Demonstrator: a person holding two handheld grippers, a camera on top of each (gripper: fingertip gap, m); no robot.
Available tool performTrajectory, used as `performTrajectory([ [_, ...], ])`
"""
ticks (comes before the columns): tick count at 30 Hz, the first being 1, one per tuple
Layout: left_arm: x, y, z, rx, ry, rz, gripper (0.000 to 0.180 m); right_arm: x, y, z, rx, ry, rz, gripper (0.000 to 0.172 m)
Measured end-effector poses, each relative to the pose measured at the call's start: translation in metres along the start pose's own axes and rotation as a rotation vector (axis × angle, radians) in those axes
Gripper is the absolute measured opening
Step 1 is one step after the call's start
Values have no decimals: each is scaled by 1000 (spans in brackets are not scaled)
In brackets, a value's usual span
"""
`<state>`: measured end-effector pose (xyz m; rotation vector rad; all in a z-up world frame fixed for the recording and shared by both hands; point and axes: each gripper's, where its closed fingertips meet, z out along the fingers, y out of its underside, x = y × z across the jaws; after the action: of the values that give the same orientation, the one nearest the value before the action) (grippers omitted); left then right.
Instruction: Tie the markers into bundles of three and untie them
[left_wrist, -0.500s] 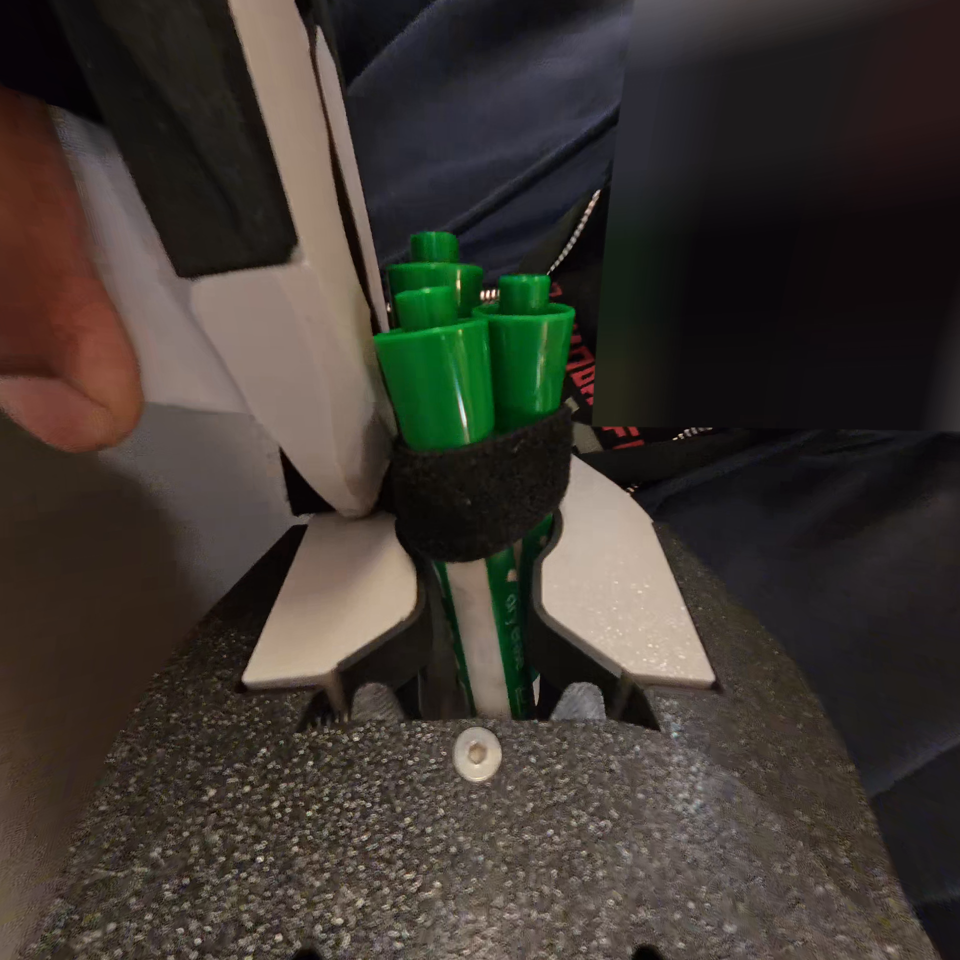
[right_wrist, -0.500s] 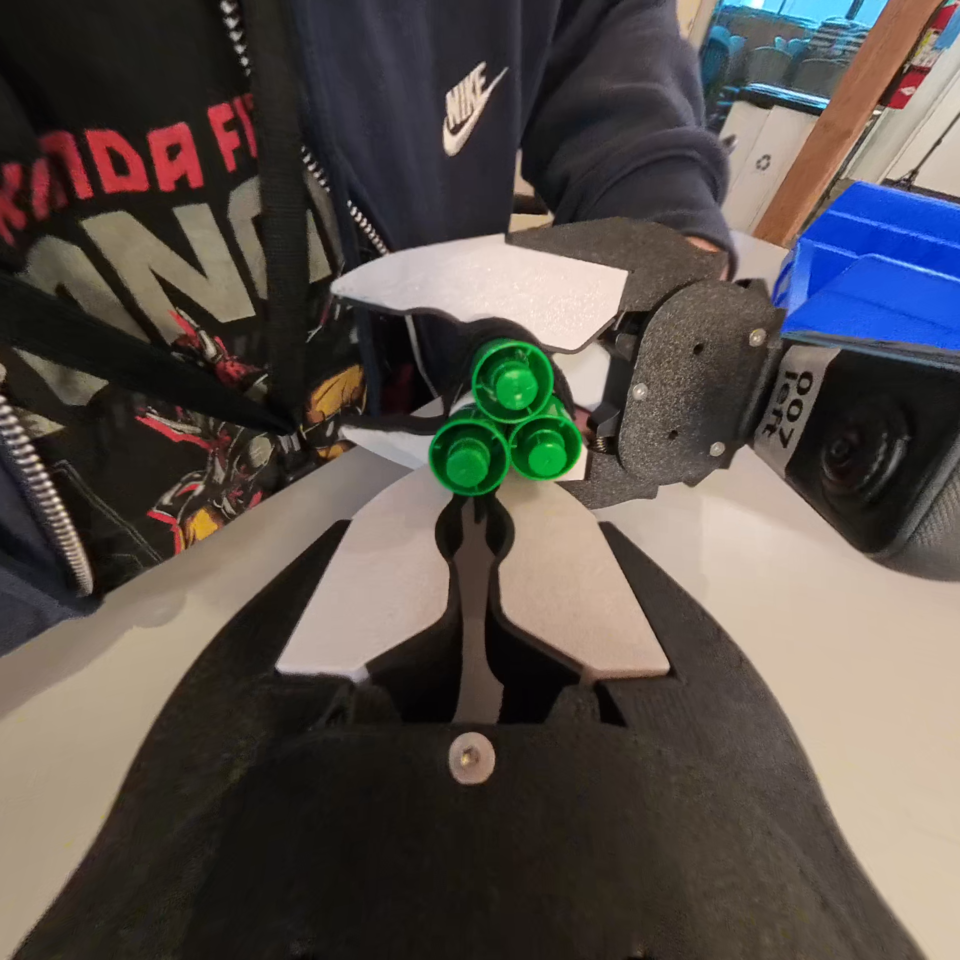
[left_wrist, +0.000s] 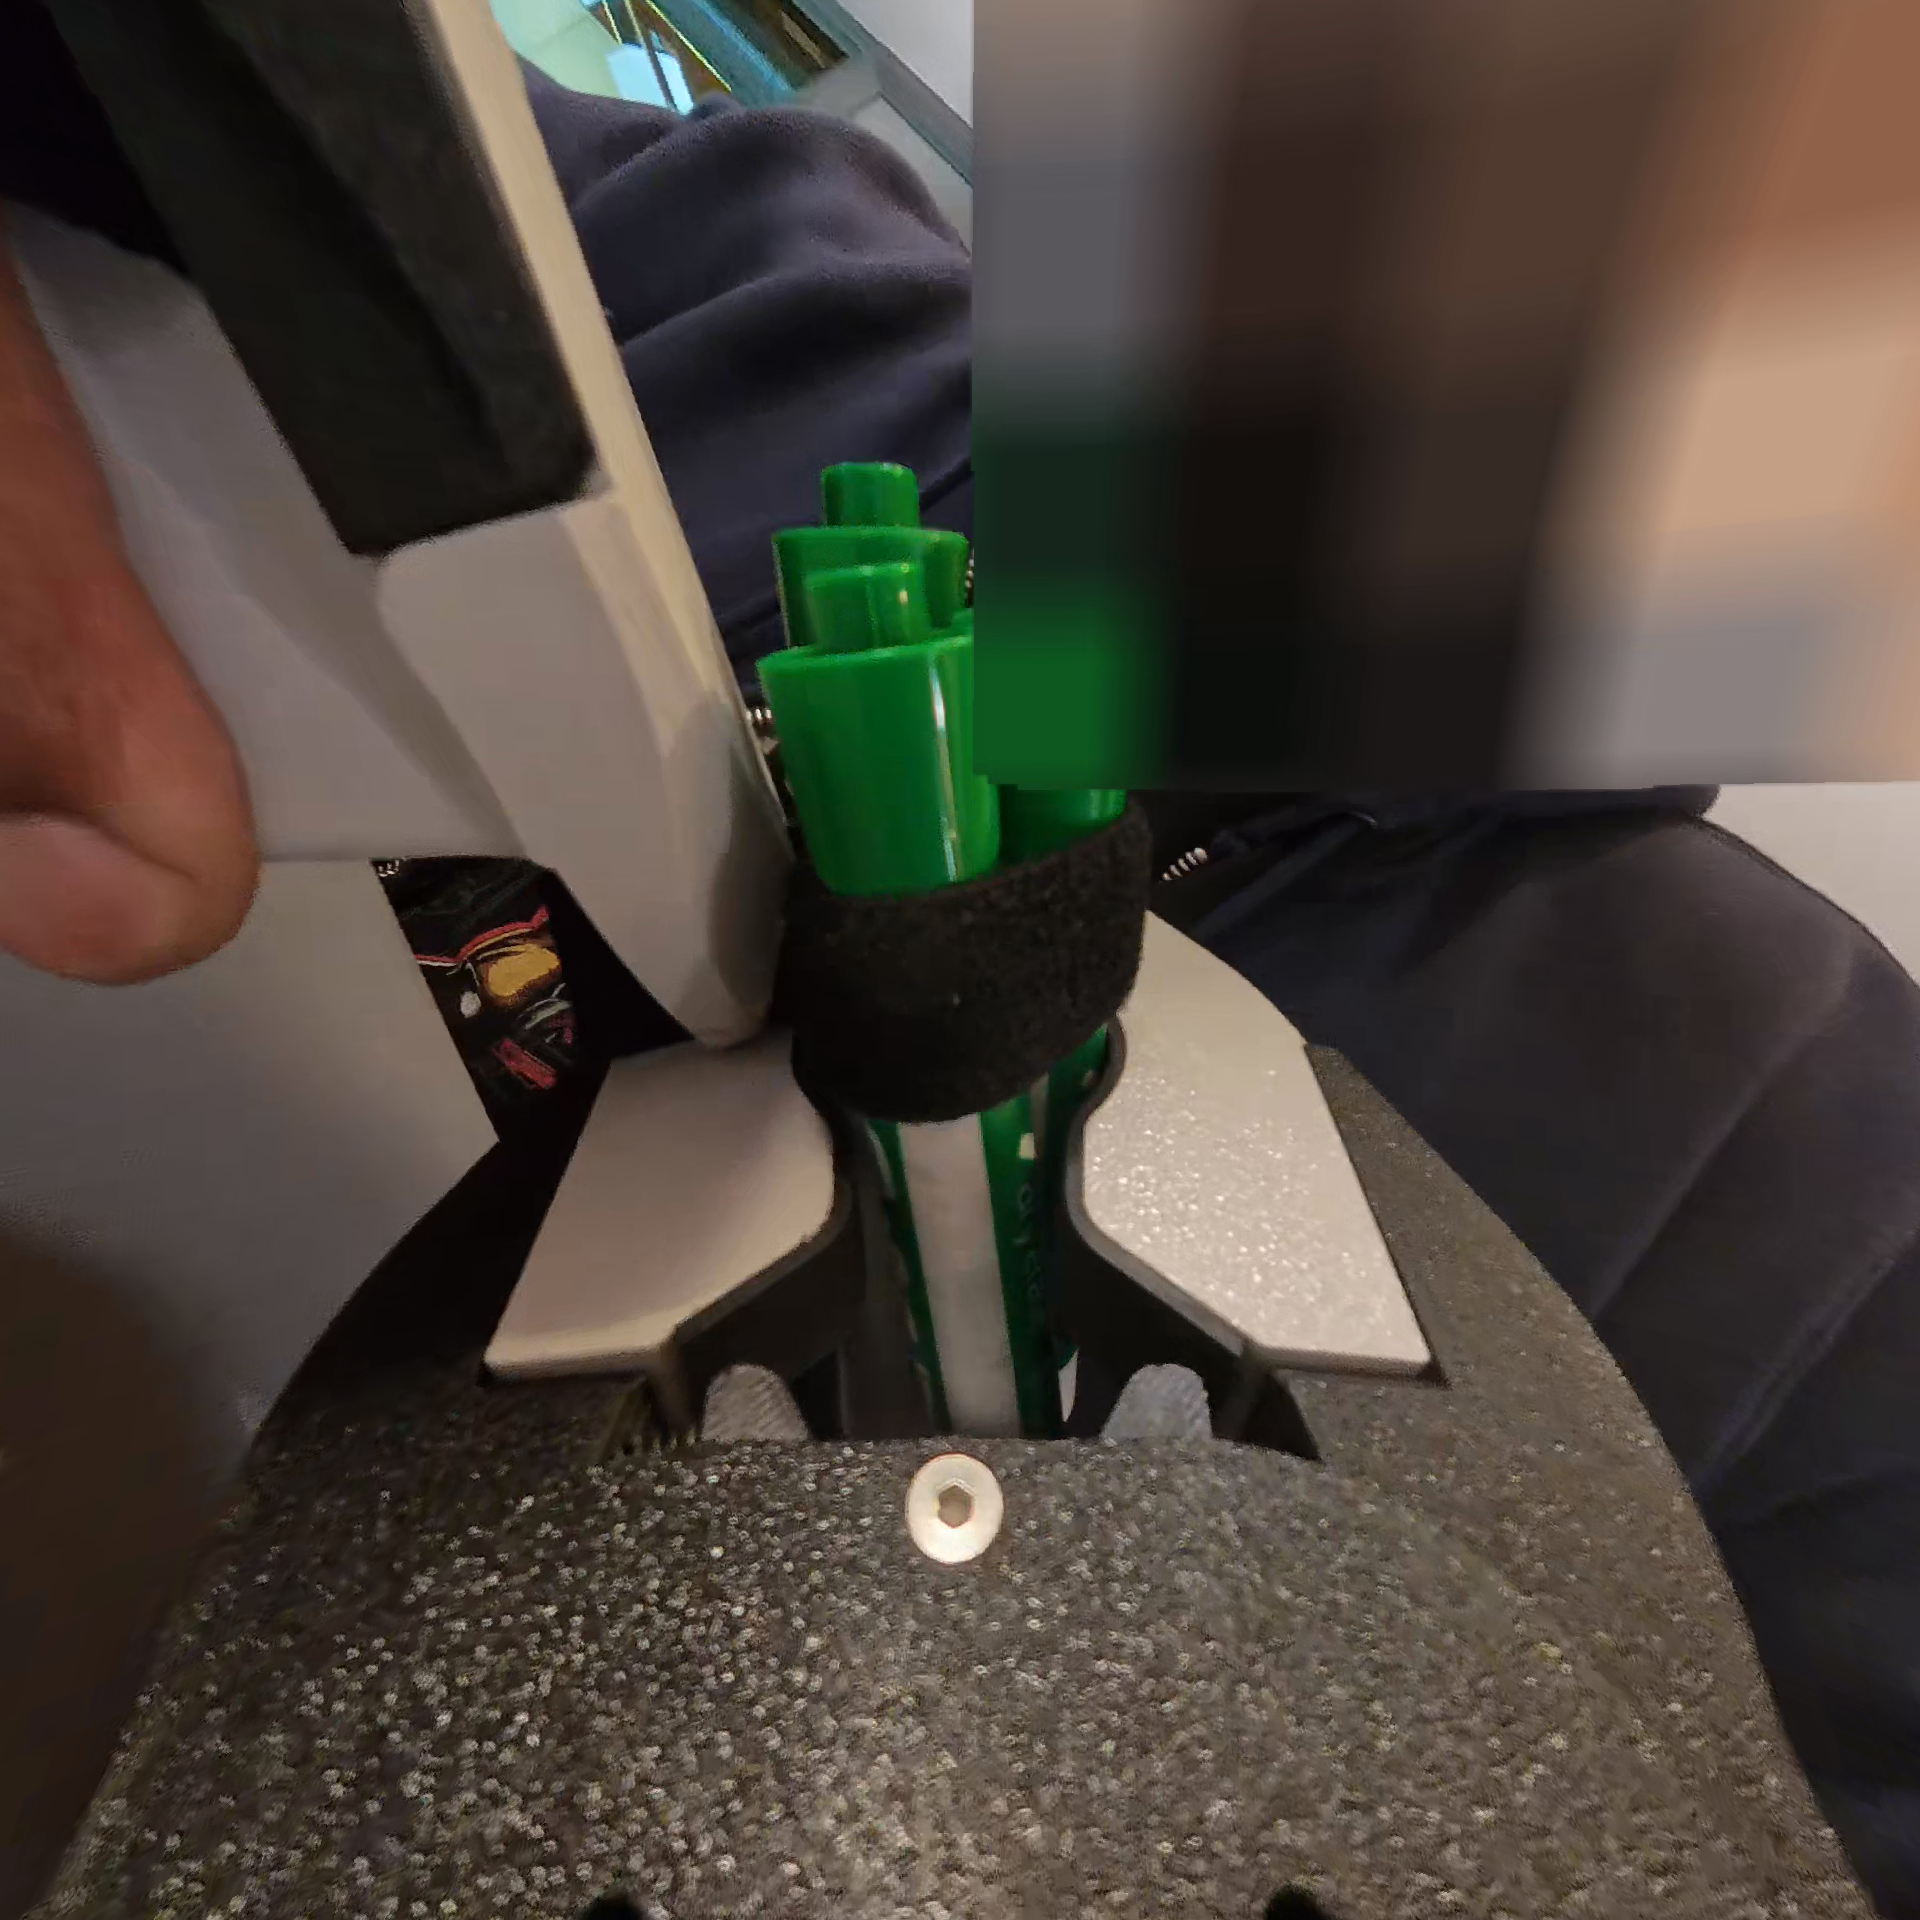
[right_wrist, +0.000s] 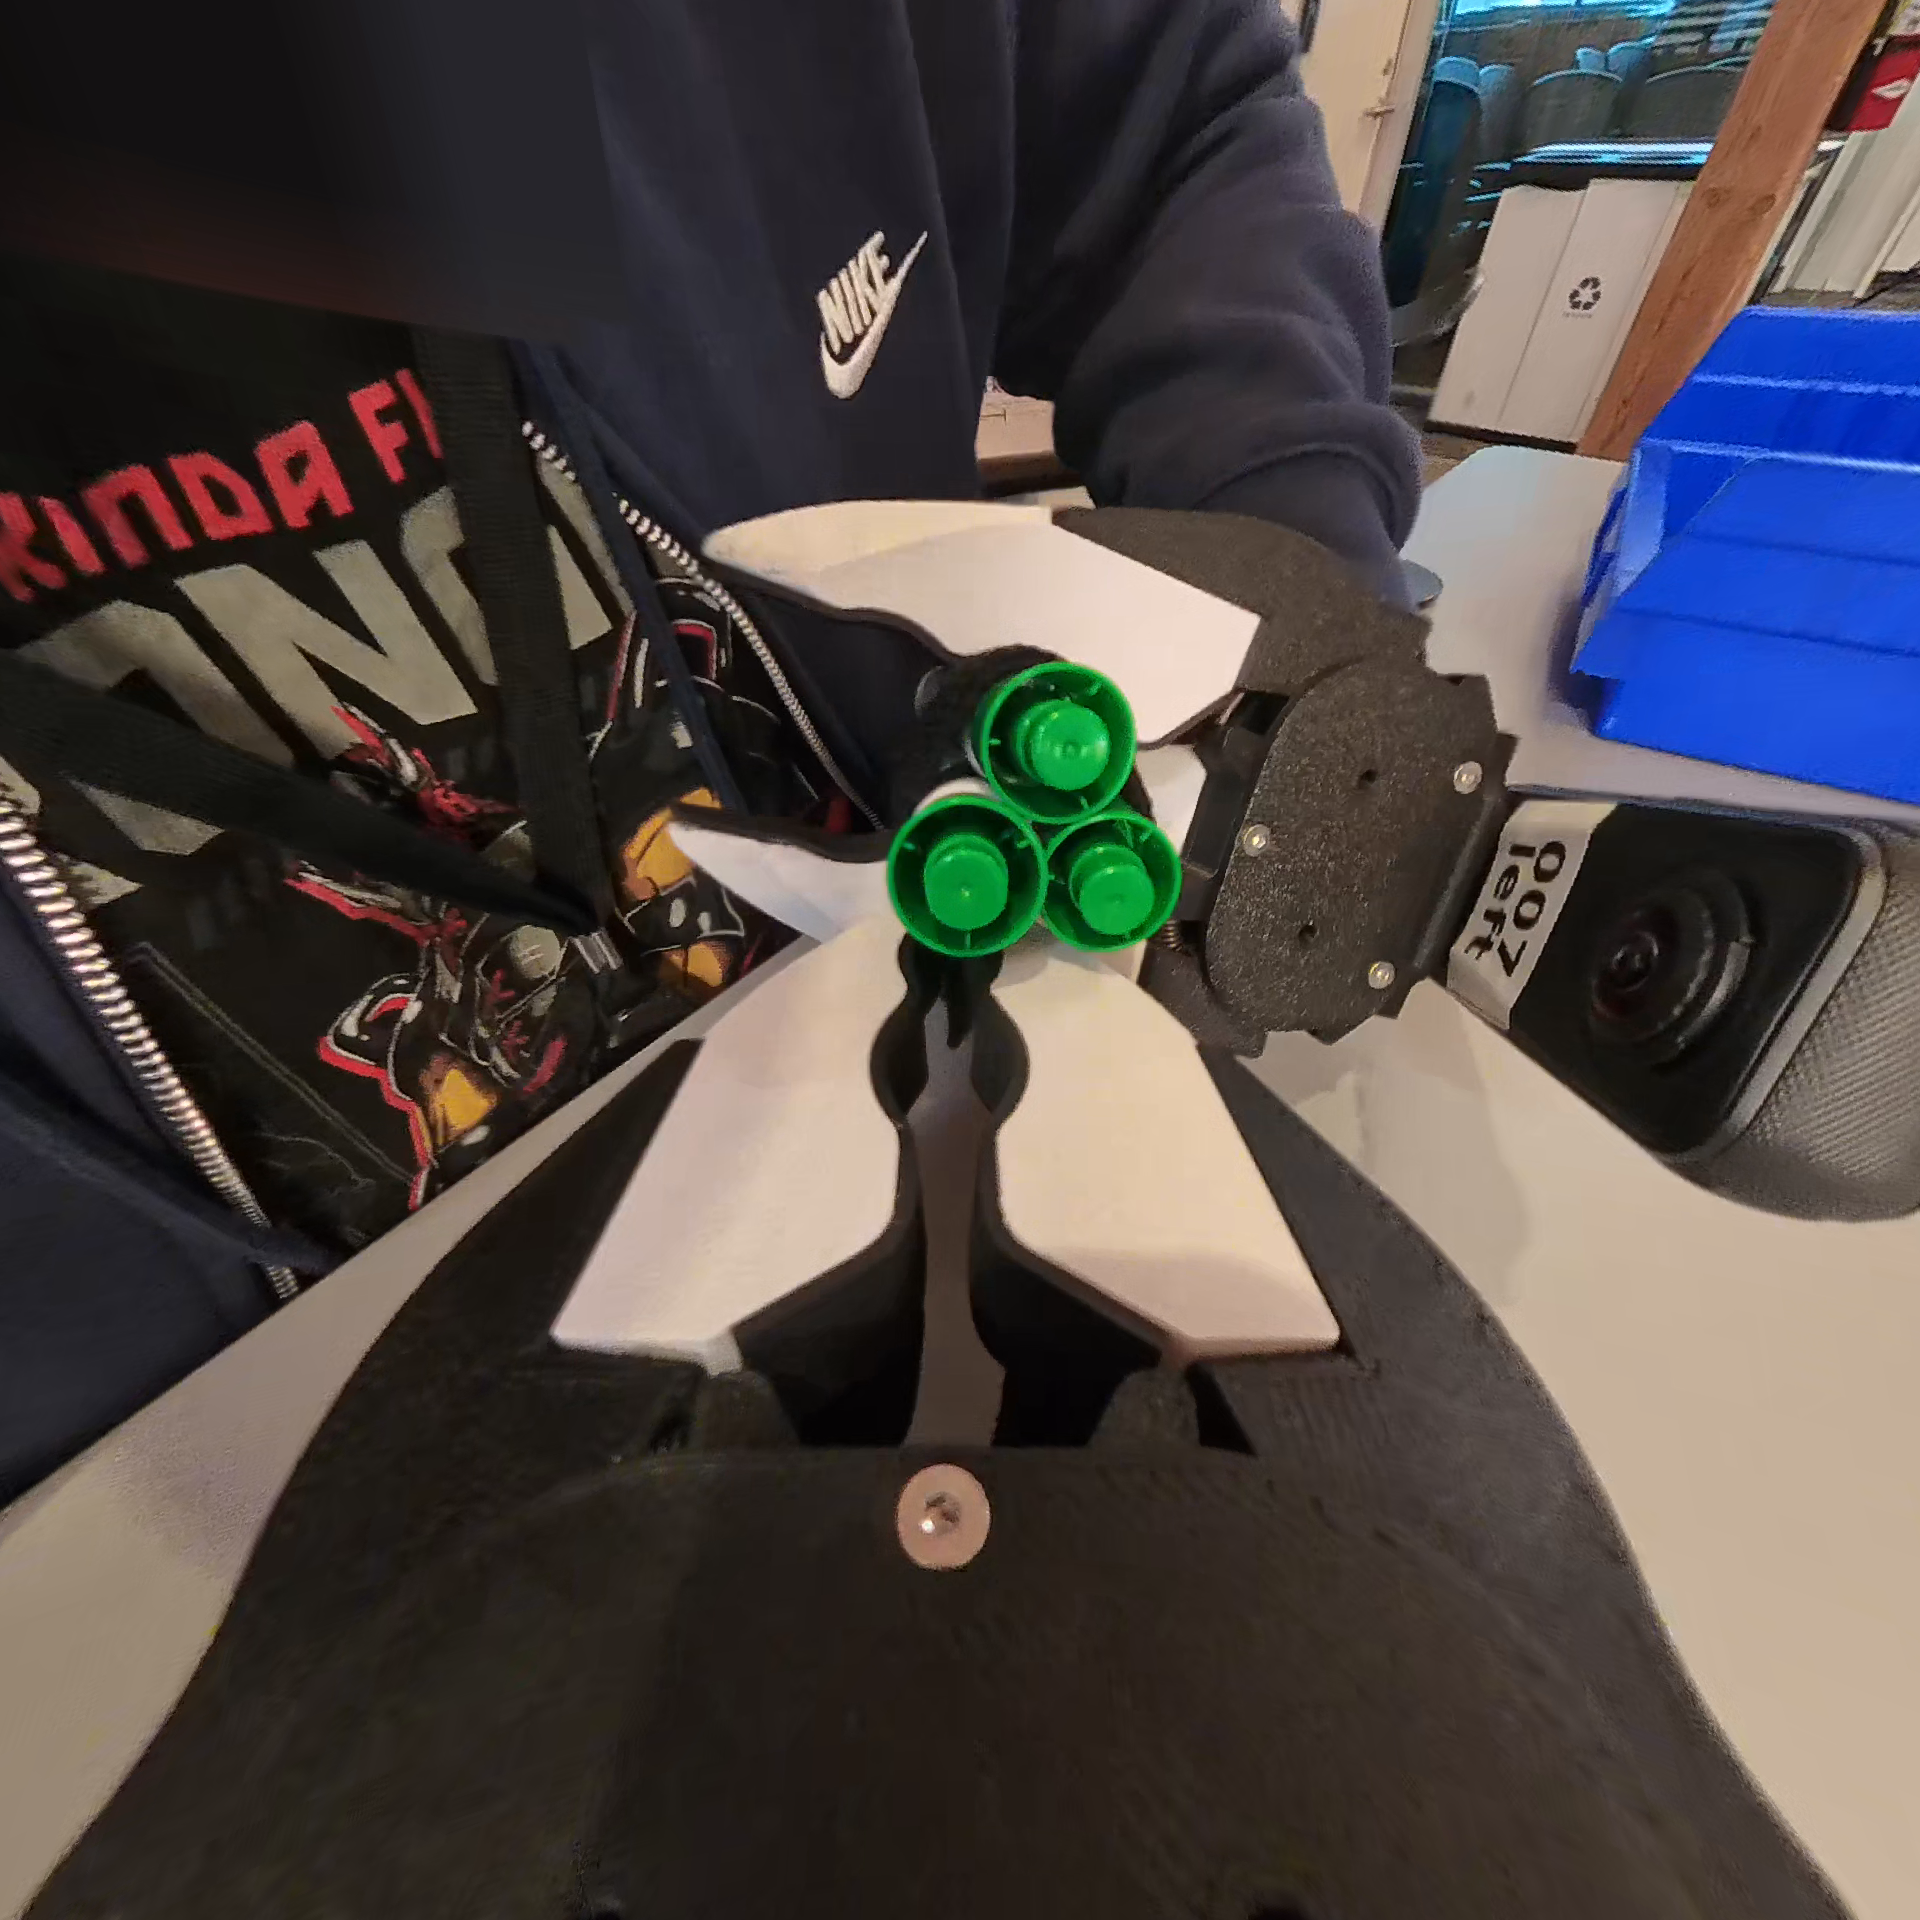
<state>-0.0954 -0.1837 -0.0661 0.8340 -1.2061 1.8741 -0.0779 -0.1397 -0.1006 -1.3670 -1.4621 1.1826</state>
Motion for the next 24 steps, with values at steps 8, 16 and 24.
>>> performTrajectory([
  [8,9,6,3,-94,126,40,42,-3,-5,0,-28,82,-11,4],
  [16,16,-7,1,-20,247,9,41,-1,-7,-8,18,148,53,4],
  [24,17,-5,-3,-116,286,-1,41,2,-6,-10,1,216,45,4],
])
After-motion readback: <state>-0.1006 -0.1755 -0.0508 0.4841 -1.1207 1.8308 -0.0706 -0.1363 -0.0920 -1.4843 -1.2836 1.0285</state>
